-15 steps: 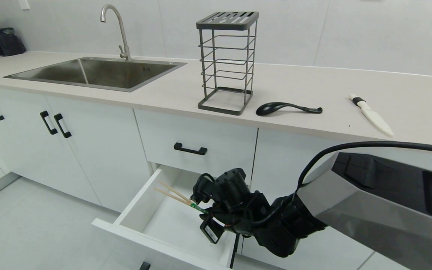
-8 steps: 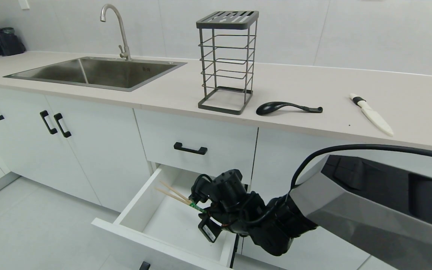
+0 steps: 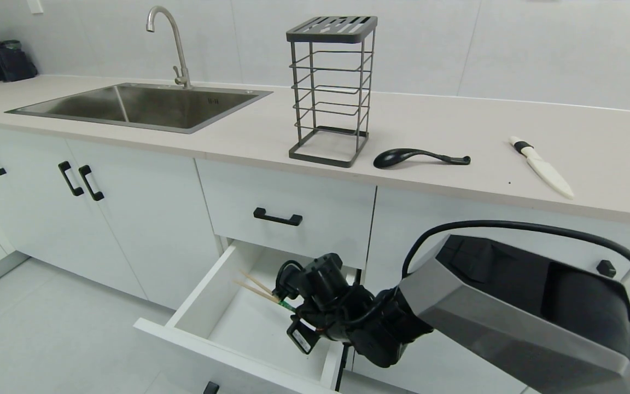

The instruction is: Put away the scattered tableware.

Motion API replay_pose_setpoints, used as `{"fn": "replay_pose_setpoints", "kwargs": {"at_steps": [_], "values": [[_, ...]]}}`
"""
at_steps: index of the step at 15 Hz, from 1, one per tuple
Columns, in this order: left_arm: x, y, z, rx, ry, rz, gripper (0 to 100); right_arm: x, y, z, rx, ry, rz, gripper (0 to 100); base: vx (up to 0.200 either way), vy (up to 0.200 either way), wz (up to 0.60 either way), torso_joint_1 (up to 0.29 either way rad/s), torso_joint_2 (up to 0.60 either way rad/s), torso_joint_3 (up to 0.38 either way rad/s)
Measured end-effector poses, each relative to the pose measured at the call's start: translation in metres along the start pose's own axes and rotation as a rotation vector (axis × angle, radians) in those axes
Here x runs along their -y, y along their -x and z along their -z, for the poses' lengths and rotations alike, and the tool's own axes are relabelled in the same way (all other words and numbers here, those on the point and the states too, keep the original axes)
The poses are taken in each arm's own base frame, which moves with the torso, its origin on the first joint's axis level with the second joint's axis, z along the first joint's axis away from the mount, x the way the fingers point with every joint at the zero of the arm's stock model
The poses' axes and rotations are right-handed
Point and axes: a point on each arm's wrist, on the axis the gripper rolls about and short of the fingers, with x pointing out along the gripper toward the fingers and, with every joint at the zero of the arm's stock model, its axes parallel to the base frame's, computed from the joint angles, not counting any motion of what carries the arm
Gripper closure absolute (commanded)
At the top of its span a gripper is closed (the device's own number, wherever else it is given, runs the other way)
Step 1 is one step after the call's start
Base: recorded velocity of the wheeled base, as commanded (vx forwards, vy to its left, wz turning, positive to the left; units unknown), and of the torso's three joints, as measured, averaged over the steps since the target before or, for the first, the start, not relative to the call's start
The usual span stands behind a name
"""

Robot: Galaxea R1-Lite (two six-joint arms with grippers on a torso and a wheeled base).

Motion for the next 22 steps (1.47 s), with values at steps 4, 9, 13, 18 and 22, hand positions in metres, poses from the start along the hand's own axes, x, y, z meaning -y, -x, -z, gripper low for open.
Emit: {"fn": "replay_pose_setpoints", "kwargs": {"at_steps": [4, 9, 13, 18, 22], "values": [[0.0, 0.0, 0.0, 0.0, 0.0, 0.0, 0, 0.002, -0.016, 0.001, -0.01, -0.004, 0.004, 100, 0.0, 0.0, 0.0, 0.0, 0.0, 0.0], [0.0, 0.0, 0.0, 0.0, 0.0, 0.0, 0, -0.003, -0.029, 0.0, -0.02, 0.007, -0.008, 100, 0.0, 0.0, 0.0, 0.0, 0.0, 0.0], [0.0, 0.0, 0.0, 0.0, 0.0, 0.0, 0, -0.017, -0.031, 0.004, -0.065, 0.059, -0.04, 0, 0.0, 0.0, 0.0, 0.0, 0.0, 0.0], [0.0, 0.0, 0.0, 0.0, 0.0, 0.0, 0, -0.022, -0.026, -0.007, -0.025, 0.079, -0.045, 0, 0.0, 0.0, 0.0, 0.0, 0.0, 0.0], [0.0, 0.0, 0.0, 0.0, 0.0, 0.0, 0, -0.022, 0.016, -0.048, 0.158, 0.083, -0.024, 0, 0.0, 0.0, 0.0, 0.0, 0.0, 0.0]]}}
